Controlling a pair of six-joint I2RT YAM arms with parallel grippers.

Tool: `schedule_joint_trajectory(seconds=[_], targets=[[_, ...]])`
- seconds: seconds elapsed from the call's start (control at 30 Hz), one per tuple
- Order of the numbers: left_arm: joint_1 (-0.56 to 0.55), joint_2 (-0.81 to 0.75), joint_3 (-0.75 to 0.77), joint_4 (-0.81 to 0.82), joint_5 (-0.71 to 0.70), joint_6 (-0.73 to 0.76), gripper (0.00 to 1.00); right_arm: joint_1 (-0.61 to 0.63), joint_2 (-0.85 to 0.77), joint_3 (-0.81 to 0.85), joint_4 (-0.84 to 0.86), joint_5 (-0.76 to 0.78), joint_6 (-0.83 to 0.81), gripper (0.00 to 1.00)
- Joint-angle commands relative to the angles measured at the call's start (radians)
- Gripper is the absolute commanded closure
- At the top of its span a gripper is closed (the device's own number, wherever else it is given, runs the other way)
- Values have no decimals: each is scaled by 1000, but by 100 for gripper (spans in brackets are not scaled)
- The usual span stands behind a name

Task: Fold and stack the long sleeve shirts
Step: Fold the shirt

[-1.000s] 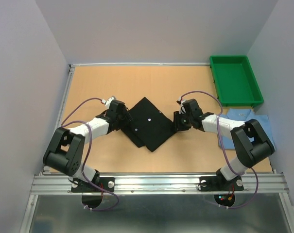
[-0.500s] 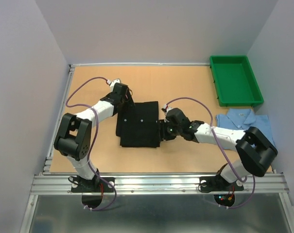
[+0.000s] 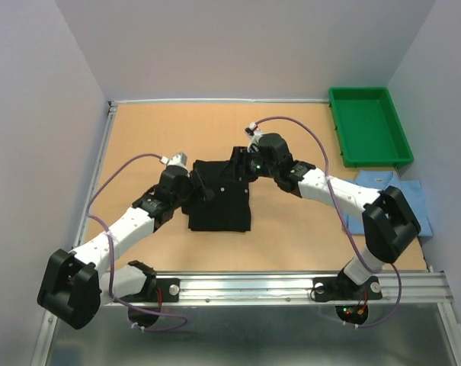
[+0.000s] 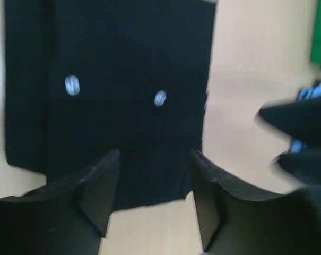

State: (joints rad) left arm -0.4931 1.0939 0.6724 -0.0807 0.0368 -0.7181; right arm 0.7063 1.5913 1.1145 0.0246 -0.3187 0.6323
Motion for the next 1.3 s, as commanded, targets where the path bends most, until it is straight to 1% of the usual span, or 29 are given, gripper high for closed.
schedule_joint_trajectory(seconds=[0.0, 0.07, 0.1, 0.17, 0.2, 0.33, 0.47, 0.53, 0.57, 0.7, 0.77, 0.87, 1.13, 1.27], targets=[[-27, 1, -128, 39, 107, -93, 41, -21, 105, 56, 225, -124, 94, 37], [-28, 7, -189, 65, 123, -109, 46, -21, 149, 12, 331, -192, 153, 37], [-28, 11, -221, 76, 123, -127, 47, -21, 197, -5, 436, -209, 203, 37], [-28, 21, -253, 76, 109, -152, 52, -21, 251, -45, 503, -236, 242, 38], [-28, 27, -284, 106, 107, -177, 54, -21, 300, -62, 559, -237, 266, 38], [-21, 32, -359, 133, 110, -242, 57, -28, 372, -140, 655, -212, 288, 39], [4, 28, -398, 119, 130, -250, 58, -60, 440, -219, 725, -203, 311, 40], [8, 18, -405, 116, 138, -245, 59, -71, 440, -223, 729, -224, 310, 41], [8, 9, -404, 114, 141, -239, 59, -74, 412, -217, 727, -236, 307, 41], [8, 1, -395, 96, 143, -228, 59, -93, 345, -160, 718, -238, 297, 40], [8, 6, -379, 82, 133, -212, 59, -106, 348, -125, 718, -235, 297, 40], [10, 9, -367, 82, 133, -202, 59, -122, 395, -101, 719, -232, 299, 40], [8, 6, -364, 56, 133, -190, 59, -166, 561, -99, 732, -212, 291, 40], [10, 6, -361, 55, 133, -188, 59, -183, 562, -101, 730, -226, 285, 40]])
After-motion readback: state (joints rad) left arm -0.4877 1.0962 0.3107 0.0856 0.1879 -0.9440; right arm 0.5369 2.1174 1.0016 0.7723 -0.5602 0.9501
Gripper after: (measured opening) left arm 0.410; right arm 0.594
